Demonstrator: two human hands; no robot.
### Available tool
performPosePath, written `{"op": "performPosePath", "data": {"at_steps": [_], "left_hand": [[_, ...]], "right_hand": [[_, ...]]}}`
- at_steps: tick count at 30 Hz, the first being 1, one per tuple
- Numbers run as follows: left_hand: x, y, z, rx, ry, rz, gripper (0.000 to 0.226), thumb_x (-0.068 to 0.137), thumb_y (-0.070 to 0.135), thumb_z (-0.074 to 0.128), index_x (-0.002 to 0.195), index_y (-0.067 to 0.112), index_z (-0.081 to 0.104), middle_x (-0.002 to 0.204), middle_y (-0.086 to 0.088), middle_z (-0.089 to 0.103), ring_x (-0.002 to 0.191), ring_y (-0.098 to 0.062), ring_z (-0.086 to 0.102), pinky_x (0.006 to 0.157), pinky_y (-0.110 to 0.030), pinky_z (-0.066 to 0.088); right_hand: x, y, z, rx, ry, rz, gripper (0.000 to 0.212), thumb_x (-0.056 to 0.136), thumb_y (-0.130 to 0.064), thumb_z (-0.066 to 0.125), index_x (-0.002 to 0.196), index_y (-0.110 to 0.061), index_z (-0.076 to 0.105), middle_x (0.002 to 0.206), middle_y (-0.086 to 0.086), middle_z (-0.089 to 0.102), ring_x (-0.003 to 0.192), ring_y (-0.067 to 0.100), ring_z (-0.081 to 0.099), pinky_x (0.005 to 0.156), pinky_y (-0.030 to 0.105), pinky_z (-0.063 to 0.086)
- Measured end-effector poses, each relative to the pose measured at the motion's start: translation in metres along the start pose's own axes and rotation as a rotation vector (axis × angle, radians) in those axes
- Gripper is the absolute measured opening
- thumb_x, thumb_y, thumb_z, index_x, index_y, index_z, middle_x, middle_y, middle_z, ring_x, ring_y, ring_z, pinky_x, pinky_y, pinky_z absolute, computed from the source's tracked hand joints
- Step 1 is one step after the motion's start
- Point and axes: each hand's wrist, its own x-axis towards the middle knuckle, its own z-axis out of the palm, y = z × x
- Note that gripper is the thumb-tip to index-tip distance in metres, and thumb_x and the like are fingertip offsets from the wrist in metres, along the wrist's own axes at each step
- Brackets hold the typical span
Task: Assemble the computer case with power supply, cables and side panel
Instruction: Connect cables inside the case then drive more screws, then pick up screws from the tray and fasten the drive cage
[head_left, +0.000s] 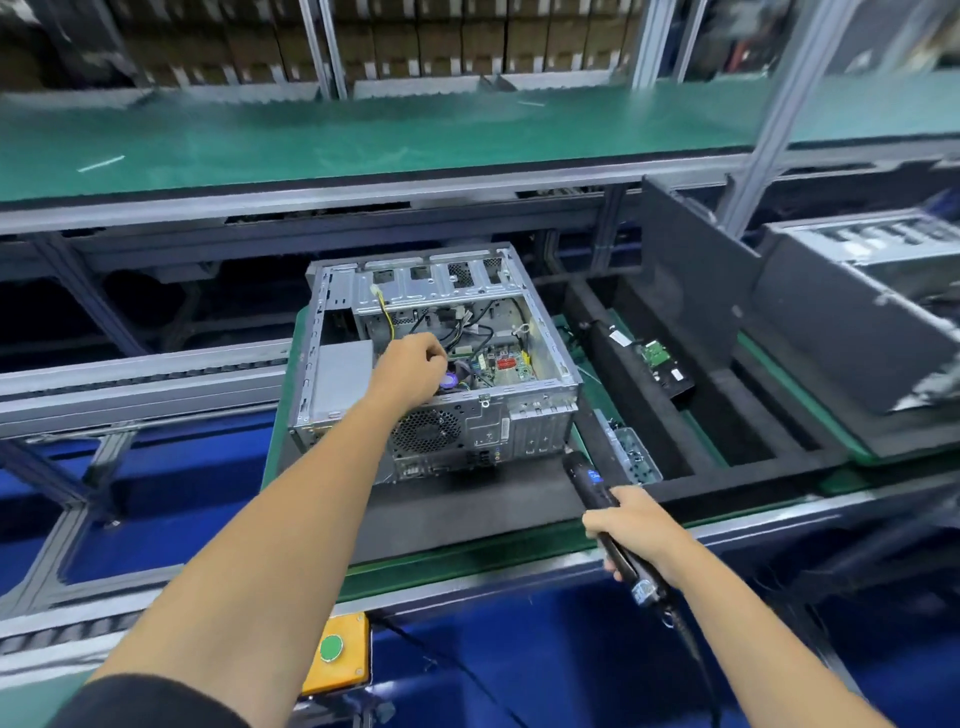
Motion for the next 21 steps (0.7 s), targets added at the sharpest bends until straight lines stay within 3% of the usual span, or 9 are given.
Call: {"op": "performPosePath", "data": {"at_steps": [7,12,15,17,18,19,20,21], "left_hand": [[0.023,0.024,0.013,-0.063,-0.043,0.016,0.021,0.089,0.010,0.045,0.083,0.017,0.064,0.066,0.002,0.062,0.047,-0.009,0.049,0.044,-0.021,0.037],[0.058,0.051,0.039,-0.076,0.002,-0.005,0.017,0.089,0.008,0.047,0.086,0.010,0.063,0.074,-0.001,0.060,0.057,-0.016,0.048,0.057,-0.028,0.040],[0.077,0.069,0.061,-0.068,0.005,-0.025,0.016,0.090,0.009,0.048,0.085,0.014,0.062,0.077,0.006,0.059,0.070,-0.017,0.050,0.065,-0.030,0.039],[0.085,0.074,0.073,-0.059,-0.001,-0.042,0.015,0.090,0.009,0.049,0.085,0.017,0.062,0.086,0.005,0.060,0.073,-0.016,0.052,0.069,-0.028,0.037],[0.088,0.076,0.077,-0.055,-0.008,-0.055,0.016,0.090,0.009,0.050,0.083,0.019,0.060,0.088,0.004,0.061,0.072,-0.014,0.053,0.070,-0.027,0.036],[0.090,0.075,0.081,-0.051,-0.019,-0.074,0.018,0.091,0.010,0.051,0.081,0.022,0.058,0.087,0.003,0.062,0.069,-0.013,0.053,0.067,-0.026,0.036],[0.091,0.074,0.083,-0.048,-0.026,-0.098,0.018,0.091,0.010,0.051,0.080,0.024,0.057,0.084,0.003,0.062,0.064,-0.013,0.052,0.060,-0.025,0.037],[0.092,0.072,0.084,-0.041,-0.022,-0.122,0.017,0.091,0.010,0.051,0.082,0.024,0.058,0.081,0.003,0.061,0.061,-0.012,0.051,0.054,-0.025,0.037]], "right_hand": [[0.011,-0.005,-0.057,-0.130,-0.045,0.087,0.023,0.072,-0.006,0.061,0.090,-0.004,0.046,0.063,0.016,0.052,0.045,0.027,0.053,0.049,0.034,0.047],[0.058,-0.013,-0.107,0.015,0.096,0.016,0.015,0.081,-0.004,0.061,0.086,-0.004,0.047,0.066,0.015,0.050,0.048,0.027,0.054,0.050,0.035,0.047],[0.093,-0.024,-0.121,0.001,0.146,-0.124,0.017,0.082,-0.015,0.064,0.088,-0.006,0.051,0.080,0.015,0.057,0.070,0.028,0.058,0.067,0.039,0.049],[0.110,-0.030,-0.126,-0.049,0.123,-0.164,0.038,0.083,-0.020,0.064,0.115,-0.002,0.054,0.106,0.020,0.063,0.085,0.027,0.062,0.080,0.039,0.050],[0.117,-0.032,-0.129,-0.051,0.101,-0.164,0.055,0.084,-0.021,0.064,0.132,-0.001,0.047,0.120,0.020,0.061,0.117,0.033,0.059,0.086,0.042,0.051],[0.123,-0.035,-0.131,-0.029,0.060,-0.169,0.066,0.084,-0.021,0.063,0.141,0.000,0.038,0.126,0.022,0.058,0.083,0.014,0.037,0.085,0.044,0.051],[0.128,-0.038,-0.132,0.004,0.028,-0.188,0.069,0.084,-0.020,0.063,0.141,0.003,0.033,0.126,0.026,0.057,0.076,0.027,0.060,0.078,0.043,0.052],[0.134,-0.042,-0.133,0.028,0.012,-0.204,0.068,0.083,-0.019,0.063,0.138,0.005,0.031,0.126,0.029,0.055,0.070,0.027,0.057,0.071,0.042,0.050]]}}
